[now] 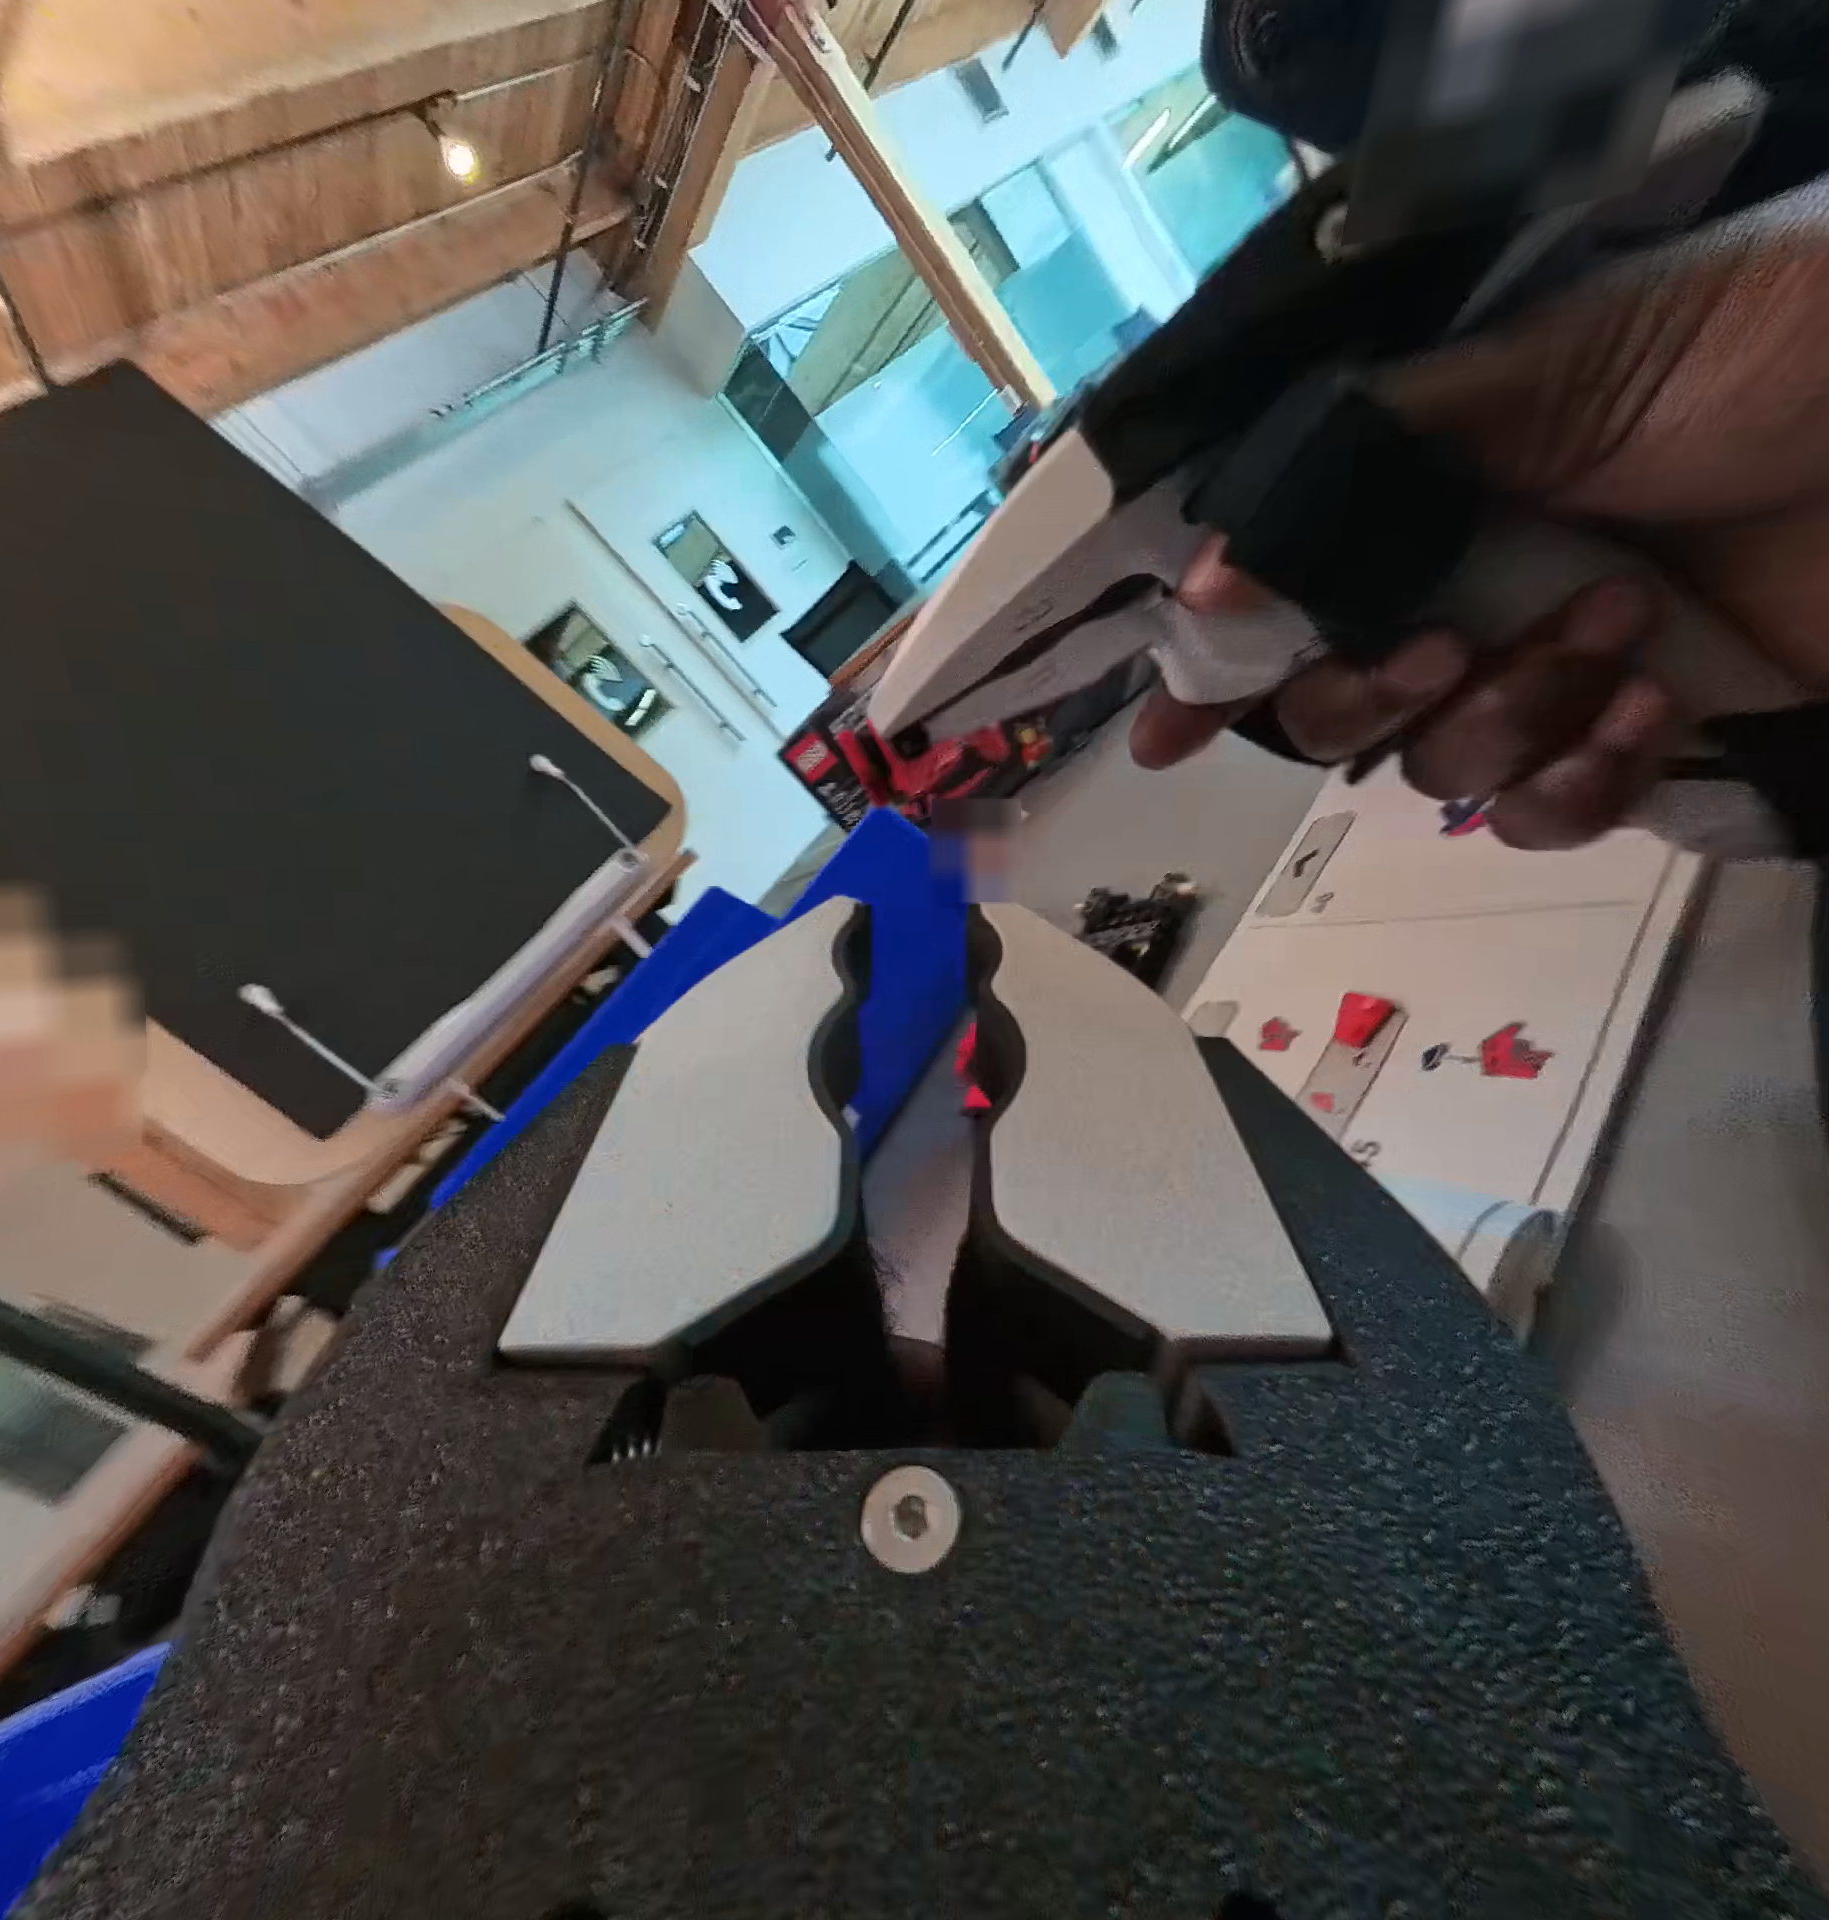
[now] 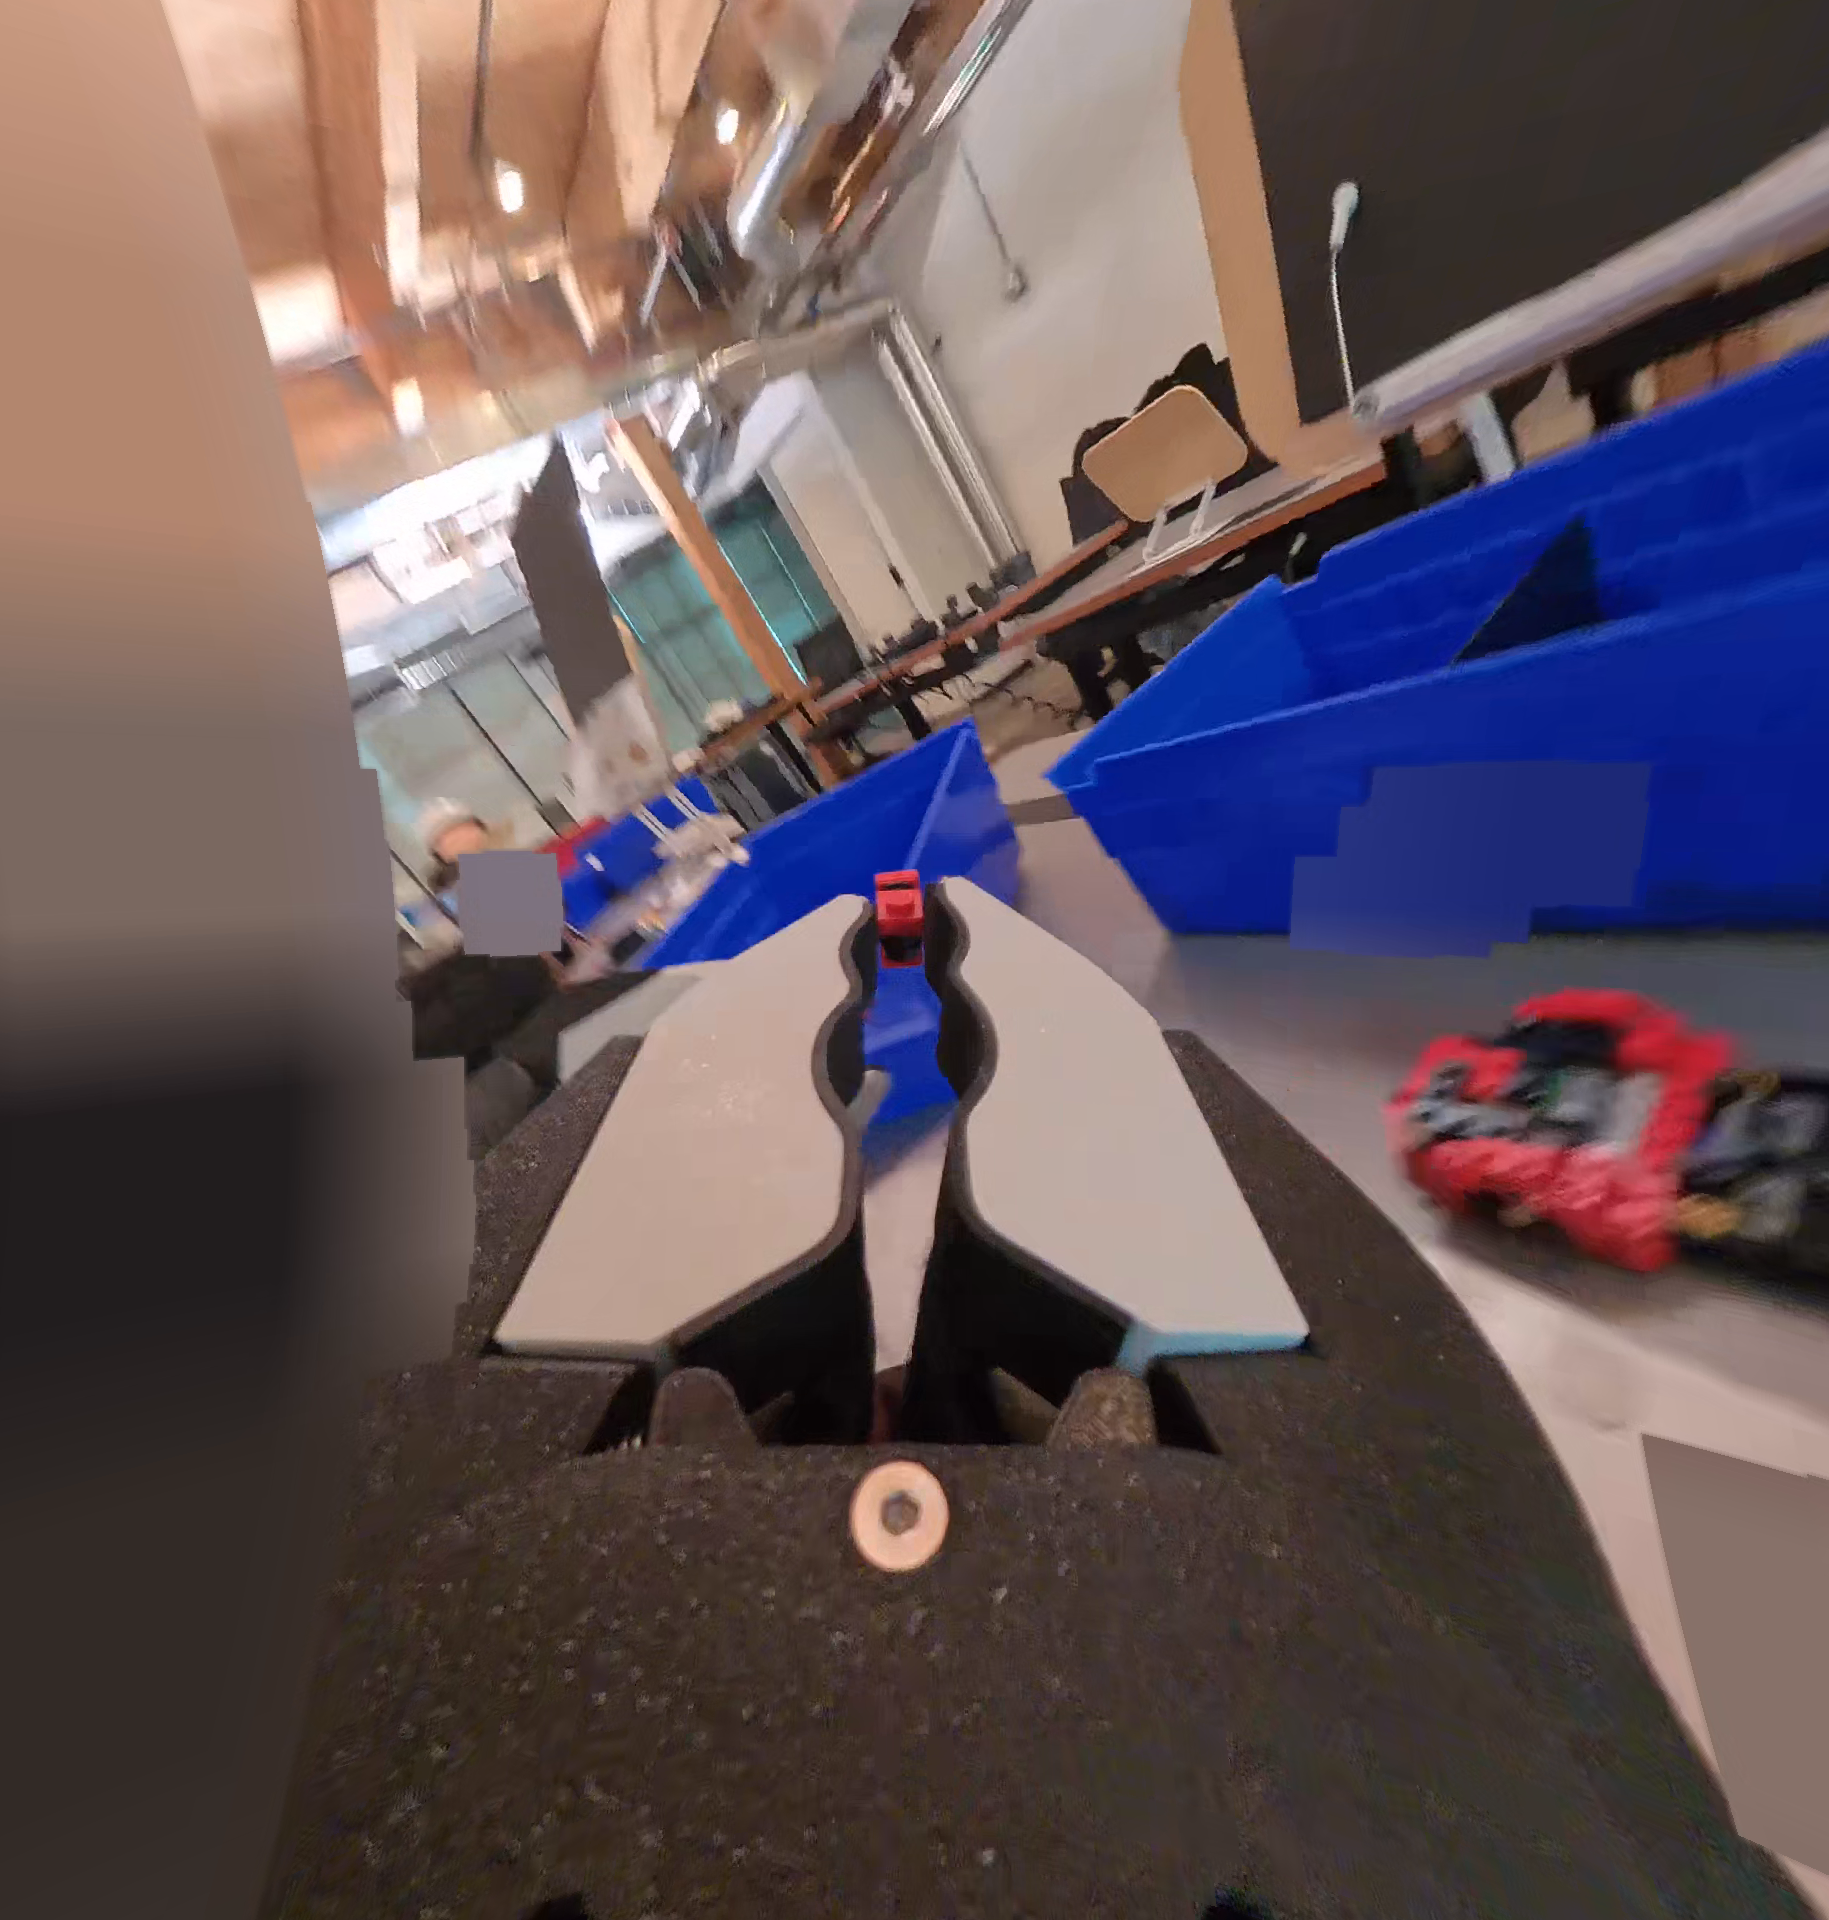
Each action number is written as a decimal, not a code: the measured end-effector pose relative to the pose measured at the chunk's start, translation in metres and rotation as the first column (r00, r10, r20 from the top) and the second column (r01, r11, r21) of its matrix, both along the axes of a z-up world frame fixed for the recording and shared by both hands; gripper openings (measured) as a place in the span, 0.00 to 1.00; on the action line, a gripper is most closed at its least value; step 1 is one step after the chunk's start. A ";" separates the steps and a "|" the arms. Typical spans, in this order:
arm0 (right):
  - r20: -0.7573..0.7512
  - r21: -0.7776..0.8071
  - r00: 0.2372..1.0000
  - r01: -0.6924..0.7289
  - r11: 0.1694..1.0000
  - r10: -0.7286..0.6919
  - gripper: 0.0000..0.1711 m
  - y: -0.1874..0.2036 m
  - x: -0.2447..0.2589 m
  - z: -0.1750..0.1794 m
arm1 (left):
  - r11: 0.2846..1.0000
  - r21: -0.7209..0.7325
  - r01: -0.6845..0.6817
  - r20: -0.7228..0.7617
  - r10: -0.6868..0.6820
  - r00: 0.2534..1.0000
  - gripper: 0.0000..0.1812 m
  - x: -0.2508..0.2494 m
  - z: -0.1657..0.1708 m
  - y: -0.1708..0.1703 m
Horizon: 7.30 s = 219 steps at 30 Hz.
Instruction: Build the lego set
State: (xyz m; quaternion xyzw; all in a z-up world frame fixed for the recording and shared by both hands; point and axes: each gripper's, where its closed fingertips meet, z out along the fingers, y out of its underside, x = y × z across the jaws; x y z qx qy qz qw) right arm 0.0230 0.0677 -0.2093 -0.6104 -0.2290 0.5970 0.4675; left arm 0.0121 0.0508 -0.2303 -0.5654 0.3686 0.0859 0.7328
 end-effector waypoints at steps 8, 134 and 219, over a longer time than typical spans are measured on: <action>-0.286 -0.462 0.957 -0.100 0.881 -0.041 0.05 -0.013 -0.017 -0.020 | 0.950 0.274 -0.148 -0.349 0.242 0.905 0.09 -0.005 0.011 -0.006; 0.720 0.141 0.694 -0.174 0.975 0.019 0.08 0.043 0.056 -0.129 | -0.064 0.677 0.733 0.639 -0.443 -0.629 0.04 -0.056 0.090 -0.103; 0.965 -0.186 -0.193 -0.981 -0.057 0.179 0.08 -0.072 -0.352 -0.111 | -0.288 0.699 0.655 0.533 -0.402 -0.745 0.04 -0.063 0.095 -0.136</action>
